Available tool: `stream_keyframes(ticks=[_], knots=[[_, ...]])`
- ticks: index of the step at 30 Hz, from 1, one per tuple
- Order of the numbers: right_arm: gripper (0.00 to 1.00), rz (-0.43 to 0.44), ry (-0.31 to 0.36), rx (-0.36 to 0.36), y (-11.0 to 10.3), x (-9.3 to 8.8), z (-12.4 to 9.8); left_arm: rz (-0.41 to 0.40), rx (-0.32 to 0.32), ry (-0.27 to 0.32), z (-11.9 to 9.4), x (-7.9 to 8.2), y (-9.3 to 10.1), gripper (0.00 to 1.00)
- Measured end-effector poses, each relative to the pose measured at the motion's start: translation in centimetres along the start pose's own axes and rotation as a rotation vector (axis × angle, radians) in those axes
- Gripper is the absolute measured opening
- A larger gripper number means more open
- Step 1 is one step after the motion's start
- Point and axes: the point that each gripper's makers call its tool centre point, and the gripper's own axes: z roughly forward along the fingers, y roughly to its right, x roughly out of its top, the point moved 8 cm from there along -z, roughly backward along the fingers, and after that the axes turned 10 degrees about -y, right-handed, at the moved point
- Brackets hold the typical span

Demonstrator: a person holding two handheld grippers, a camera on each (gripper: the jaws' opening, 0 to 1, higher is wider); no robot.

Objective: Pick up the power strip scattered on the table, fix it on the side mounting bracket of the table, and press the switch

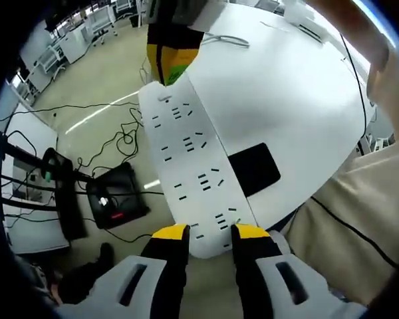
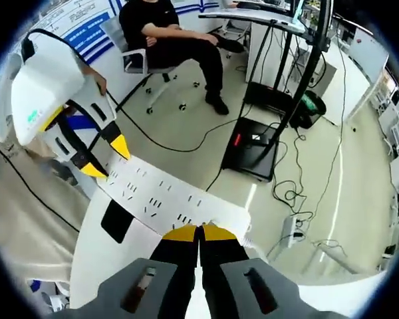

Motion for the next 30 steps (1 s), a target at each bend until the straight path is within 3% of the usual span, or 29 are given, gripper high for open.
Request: stream_keyframes(ticks=[10,30], knots=[[0.00,-0.010,-0.085,-0.033,0.4,0.0,1.2,0.003,0.005,-0.001,0.0,0.0,0.1,0.31],[0.00,-0.022,-0.120,-0.016,1.1,0.3,2.2,0.005,-0.001,0.005,0.0,0.1,0.0,0.31]])
